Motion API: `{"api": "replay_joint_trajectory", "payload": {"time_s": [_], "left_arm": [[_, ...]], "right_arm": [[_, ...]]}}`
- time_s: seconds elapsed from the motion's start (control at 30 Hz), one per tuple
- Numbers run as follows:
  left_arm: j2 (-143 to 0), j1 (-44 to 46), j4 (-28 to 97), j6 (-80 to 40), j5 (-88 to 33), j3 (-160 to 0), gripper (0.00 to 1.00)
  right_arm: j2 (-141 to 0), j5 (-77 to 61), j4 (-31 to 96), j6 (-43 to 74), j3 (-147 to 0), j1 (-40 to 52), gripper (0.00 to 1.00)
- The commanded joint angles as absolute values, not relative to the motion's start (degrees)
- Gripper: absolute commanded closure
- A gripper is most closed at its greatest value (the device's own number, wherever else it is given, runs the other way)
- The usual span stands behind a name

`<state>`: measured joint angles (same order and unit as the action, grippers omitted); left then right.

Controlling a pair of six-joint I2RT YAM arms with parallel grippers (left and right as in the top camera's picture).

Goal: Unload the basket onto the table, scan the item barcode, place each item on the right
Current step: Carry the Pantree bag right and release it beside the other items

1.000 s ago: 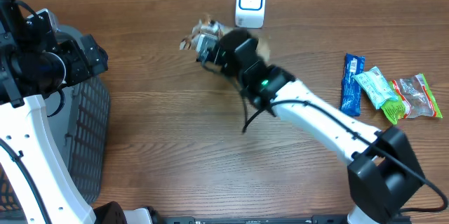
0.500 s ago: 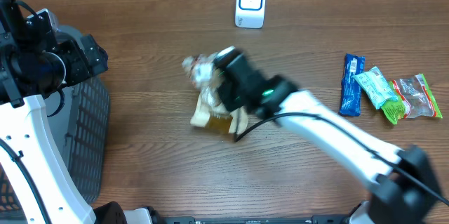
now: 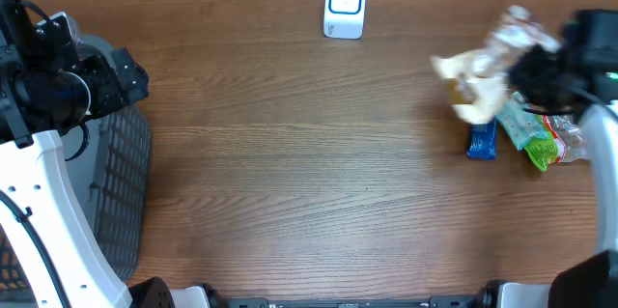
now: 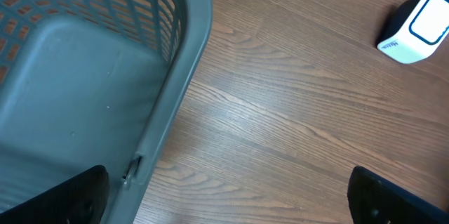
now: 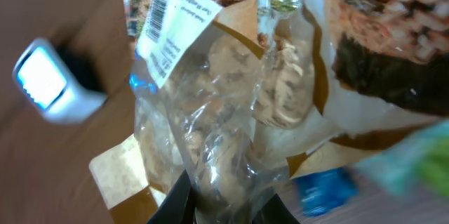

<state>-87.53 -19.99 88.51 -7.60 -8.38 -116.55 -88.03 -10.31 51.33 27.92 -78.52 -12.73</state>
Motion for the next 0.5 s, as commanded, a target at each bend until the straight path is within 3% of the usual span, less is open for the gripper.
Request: {"api": "replay_joint_trajectory", "payload": {"time_s": [0.0,0.2,0.27,0.33,0.37,0.47], "left_arm": [[-86.89,-19.86,88.44,-8.6,-8.82,-117.38,0.0],[-86.89,-19.86,88.44,-8.6,-8.82,-117.38,0.01],[-86.89,-19.86,88.44,-8.6,-8.82,-117.38,0.0],[-86.89,-19.86,88.44,-8.6,-8.82,-117.38,0.0],[-86.89,-19.86,88.44,-8.6,-8.82,-117.38,0.0],[-86.87,-19.86,88.44,-8.6,-8.82,-117.38,0.01]], "right_arm": [[-90.3,-11.68,49.93,28.95,-75.2,-19.2,0.96],[-93.47,-11.68,45.5,28.97,-70.63,-24.58,0.96],[-94.0,-11.7,45.5,28.95,-70.57,-25.23,0.72],[-93.84,-11.99,45.54,28.56,-70.72,-25.32,0.38],[-93.76,-12.6,45.67,28.03,-71.0,-25.32,0.3],[-92.77,-16.93,46.44,24.77,-72.6,-25.28,0.22]]}}
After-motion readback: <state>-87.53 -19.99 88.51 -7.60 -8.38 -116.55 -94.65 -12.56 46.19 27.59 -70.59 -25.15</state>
